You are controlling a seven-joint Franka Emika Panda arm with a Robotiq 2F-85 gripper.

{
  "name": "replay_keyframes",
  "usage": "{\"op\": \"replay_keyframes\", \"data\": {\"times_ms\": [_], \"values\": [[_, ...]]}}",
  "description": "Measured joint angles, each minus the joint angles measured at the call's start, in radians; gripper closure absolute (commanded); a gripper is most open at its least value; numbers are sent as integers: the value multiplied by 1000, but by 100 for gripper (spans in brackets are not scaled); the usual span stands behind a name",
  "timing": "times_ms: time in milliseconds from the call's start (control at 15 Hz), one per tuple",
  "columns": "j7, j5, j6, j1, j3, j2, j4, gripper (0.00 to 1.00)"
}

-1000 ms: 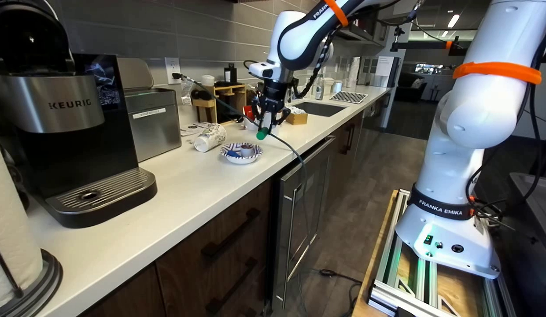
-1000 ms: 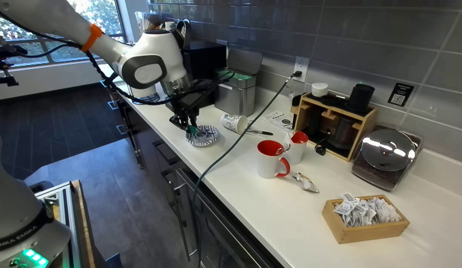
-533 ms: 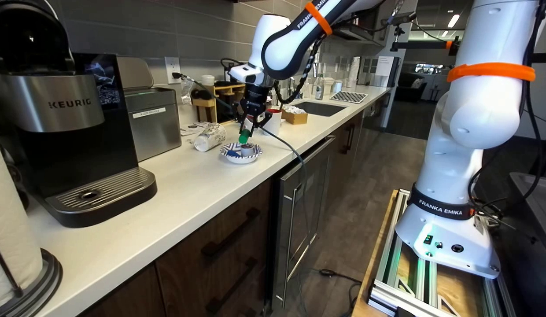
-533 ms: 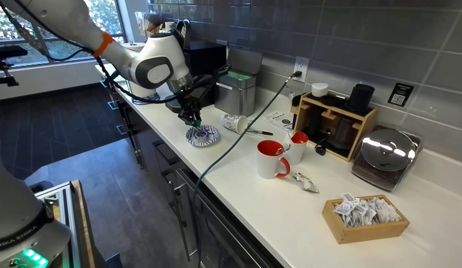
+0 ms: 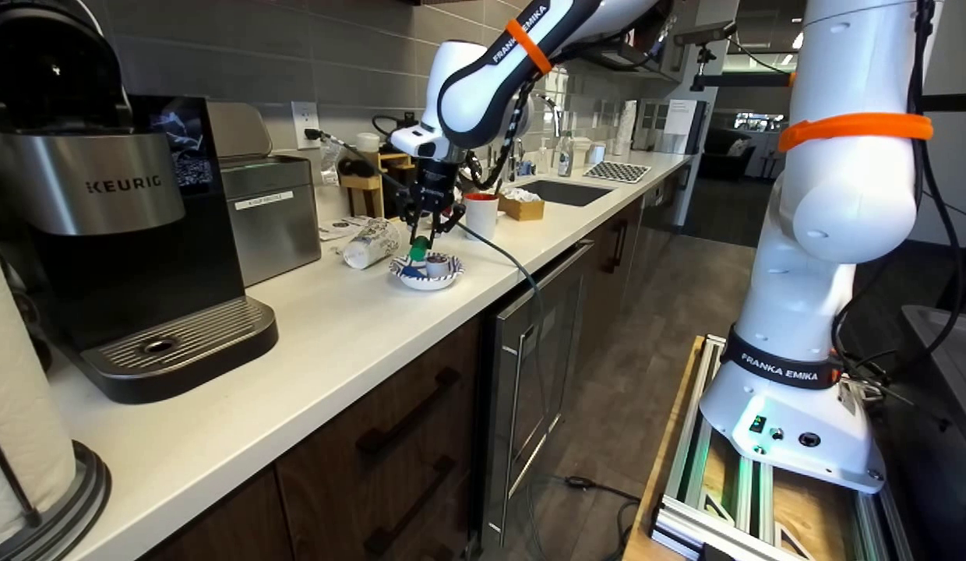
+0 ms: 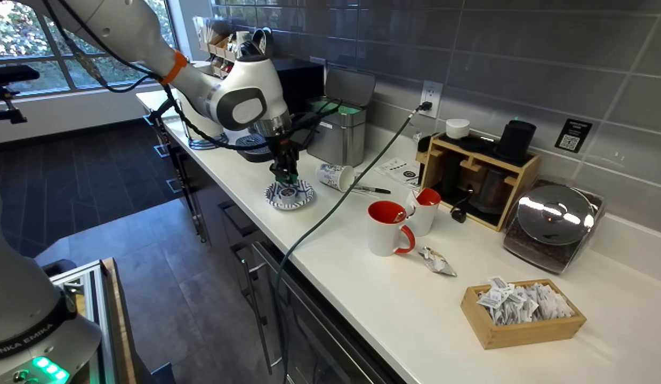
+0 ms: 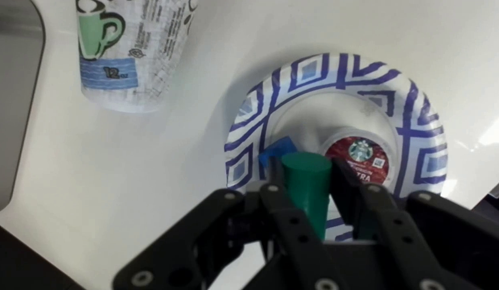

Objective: Pick up the green cylindrical block and place it in the bowl

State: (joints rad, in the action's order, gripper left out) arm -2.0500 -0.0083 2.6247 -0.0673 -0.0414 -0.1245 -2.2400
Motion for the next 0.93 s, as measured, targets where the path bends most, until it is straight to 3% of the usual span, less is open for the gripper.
{"op": "replay_keyframes", "data": {"times_ms": [533, 600, 667, 933], "values": [[-106, 33, -4, 63, -50, -78, 69, 92], [-110, 33, -10, 64, -54, -80, 74, 42], [-110, 33, -27, 65, -55, -82, 78, 41], [-112, 33, -83, 68, -55, -84, 96, 12]]}}
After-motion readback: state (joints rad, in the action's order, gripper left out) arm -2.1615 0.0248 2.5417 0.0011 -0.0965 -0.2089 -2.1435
